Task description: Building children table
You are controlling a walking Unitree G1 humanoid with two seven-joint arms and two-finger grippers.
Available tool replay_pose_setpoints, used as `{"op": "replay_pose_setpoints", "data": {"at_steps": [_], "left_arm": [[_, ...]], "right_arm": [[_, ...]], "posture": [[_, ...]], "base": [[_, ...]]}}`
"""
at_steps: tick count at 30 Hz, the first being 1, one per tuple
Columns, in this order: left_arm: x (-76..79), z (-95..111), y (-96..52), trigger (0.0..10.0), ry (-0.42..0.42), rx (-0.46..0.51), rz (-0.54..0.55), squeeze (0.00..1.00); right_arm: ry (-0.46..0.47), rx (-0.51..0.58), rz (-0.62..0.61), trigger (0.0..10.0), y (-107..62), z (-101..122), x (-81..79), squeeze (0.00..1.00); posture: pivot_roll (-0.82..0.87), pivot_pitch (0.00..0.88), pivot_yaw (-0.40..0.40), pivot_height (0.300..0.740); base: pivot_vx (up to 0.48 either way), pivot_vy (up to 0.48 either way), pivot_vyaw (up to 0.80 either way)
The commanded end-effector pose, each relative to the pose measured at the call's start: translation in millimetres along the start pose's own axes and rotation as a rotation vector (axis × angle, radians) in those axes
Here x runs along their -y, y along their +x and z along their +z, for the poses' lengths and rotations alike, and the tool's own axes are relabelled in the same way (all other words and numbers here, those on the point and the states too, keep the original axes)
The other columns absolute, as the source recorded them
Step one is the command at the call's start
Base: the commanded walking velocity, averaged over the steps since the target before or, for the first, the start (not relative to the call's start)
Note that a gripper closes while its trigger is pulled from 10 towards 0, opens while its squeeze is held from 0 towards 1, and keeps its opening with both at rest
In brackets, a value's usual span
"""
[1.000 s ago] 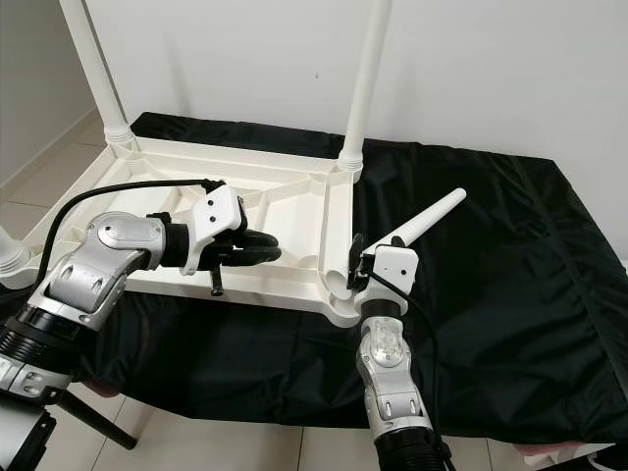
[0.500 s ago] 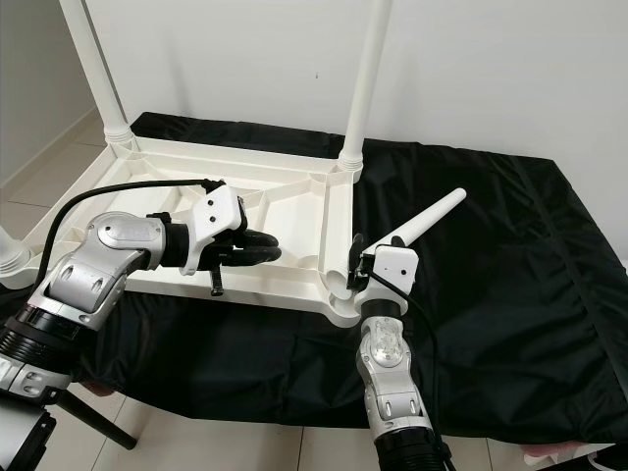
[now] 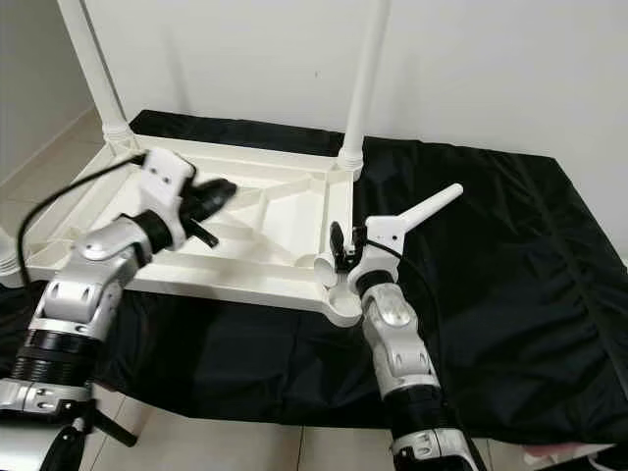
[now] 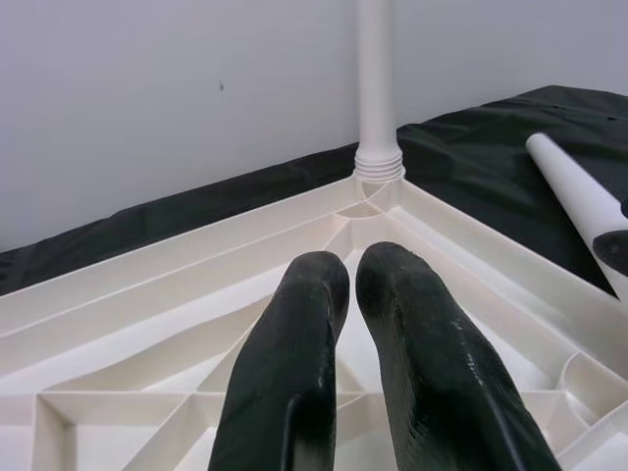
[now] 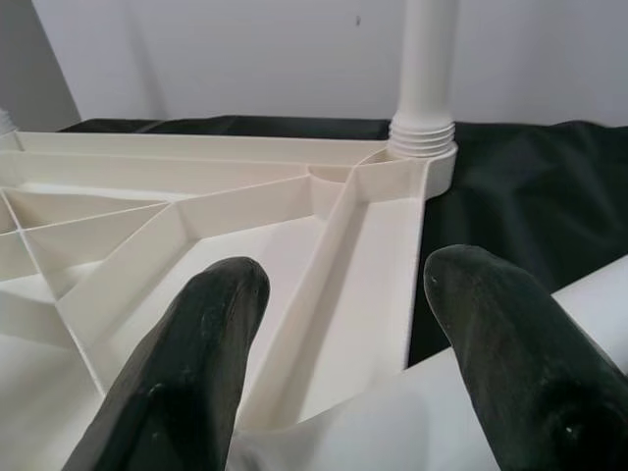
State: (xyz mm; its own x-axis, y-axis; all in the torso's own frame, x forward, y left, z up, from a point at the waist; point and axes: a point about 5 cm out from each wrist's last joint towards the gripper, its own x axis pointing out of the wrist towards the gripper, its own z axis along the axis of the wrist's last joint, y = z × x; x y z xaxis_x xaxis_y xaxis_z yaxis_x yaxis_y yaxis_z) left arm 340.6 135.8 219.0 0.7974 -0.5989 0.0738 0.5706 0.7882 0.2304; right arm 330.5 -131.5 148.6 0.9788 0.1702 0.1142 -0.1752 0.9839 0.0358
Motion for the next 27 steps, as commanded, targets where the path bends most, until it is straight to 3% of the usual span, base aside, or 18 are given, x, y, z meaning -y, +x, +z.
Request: {"op": "replay_pose_setpoints", "data": {"at_steps": [1, 8, 19, 20, 27], "left_arm": [[3.1, -3, 1.3, 10.0, -0.009, -0.012, -0.013, 0.0], [3.0, -2, 1.8, 10.0, -0.006, -0.008, -0.015, 0.0], [-2.0, -12, -6.9, 10.0, -0.035, 0.002, 0.208, 0.0], [-3.8, -13, -8.6, 10.0, -0.044, 0.002, 0.232, 0.0], [-3.8, -13, -8.6, 10.0, -0.044, 0.002, 0.232, 0.0]], "right_arm": [[-0.017, 0.252, 0.016, 10.0, -5.6, 19, -2.2, 0.0], [-0.016, 0.256, 0.022, 10.0, -6.0, 19, -2.4, 0.0], [-0.043, 0.229, -0.004, 10.0, 0.5, 23, 9.8, 0.0], [-0.047, 0.225, -0.011, 10.0, 1.6, 24, 9.7, 0.0], [-0.047, 0.225, -0.011, 10.0, 1.6, 24, 9.7, 0.0]], "posture": [[0.04, 0.0, 0.0, 0.74], [0.04, 0.0, 0.0, 0.74], [0.05, 0.0, 0.0, 0.74], [0.05, 0.072, -0.061, 0.74], [0.05, 0.072, -0.061, 0.74]], "base": [[0.0, 0.0, 0.0], [0.0, 0.0, 0.0], [0.0, 0.0, 0.0], [0.0, 0.0, 0.0], [0.0, 0.0, 0.0]]}}
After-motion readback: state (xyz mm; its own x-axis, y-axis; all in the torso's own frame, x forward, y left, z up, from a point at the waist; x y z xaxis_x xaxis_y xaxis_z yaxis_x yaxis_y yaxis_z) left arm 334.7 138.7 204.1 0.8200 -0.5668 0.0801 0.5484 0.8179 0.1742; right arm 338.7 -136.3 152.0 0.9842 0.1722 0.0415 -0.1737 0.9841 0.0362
